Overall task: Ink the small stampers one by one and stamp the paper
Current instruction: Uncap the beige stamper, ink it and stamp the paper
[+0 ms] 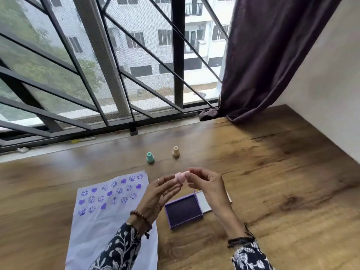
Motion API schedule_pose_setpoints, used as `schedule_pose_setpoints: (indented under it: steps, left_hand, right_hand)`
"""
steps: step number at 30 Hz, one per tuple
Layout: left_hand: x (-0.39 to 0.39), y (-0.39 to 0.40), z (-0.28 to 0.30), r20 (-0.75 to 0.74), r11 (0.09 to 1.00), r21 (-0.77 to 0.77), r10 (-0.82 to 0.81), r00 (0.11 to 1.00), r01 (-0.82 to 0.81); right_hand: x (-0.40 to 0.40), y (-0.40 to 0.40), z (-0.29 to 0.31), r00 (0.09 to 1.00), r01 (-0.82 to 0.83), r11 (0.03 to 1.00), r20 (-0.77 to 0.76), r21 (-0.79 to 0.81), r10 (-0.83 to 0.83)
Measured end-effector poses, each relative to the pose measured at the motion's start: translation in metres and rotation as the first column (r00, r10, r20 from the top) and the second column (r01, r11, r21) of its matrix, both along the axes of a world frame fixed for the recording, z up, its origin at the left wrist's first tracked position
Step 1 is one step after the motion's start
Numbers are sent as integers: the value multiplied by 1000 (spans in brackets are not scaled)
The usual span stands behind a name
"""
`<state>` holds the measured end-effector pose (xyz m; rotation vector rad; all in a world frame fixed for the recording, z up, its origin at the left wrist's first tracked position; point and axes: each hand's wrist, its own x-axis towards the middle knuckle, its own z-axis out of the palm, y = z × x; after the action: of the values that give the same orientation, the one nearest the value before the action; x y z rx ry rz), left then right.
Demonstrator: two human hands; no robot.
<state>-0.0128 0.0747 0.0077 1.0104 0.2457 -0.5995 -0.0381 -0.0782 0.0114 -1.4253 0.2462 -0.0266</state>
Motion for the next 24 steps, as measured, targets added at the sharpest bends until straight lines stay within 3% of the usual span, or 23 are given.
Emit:
schedule_pose_setpoints:
  steps: [3, 5, 7, 10, 12, 15, 22, 24]
  left_hand:
    - [3, -10, -14, -54, 988, -142, 61, 997, -68]
    - [7, -16, -22, -80, 987, -145, 64, 995, -75]
    - [9, -22, -25, -43, 998, -50, 33, 999, -35]
    - [18, -32, -21, 132, 979, 203, -22, 991, -5]
    - [27, -40, -21, 286, 907, 418, -78, 955, -52]
    - [42, -56, -22, 452, 727, 671, -244, 858, -146]
    - [77, -99, -40, 438, 621, 755, -235, 868, -212]
    - [80, -103, -42, 428, 635, 745, -219, 877, -206]
  right_hand:
    - [2, -4, -11, 996, -71, 995, -51, 70, 75]
    - [3, -7, -19, 995, -60, 997, -79, 39, 63]
    - [1, -12, -25, 996, -13, 999, -84, -34, 10]
    - [11, -19, -25, 995, 55, 992, -76, -113, -64]
    - [21, -26, -27, 993, 83, 972, -58, -221, -98]
    - [39, -38, -31, 990, 104, 917, -51, -385, -133]
    - [82, -55, -45, 978, 119, 828, -76, -548, -192]
    - [85, -55, -46, 978, 126, 785, -56, -607, -199]
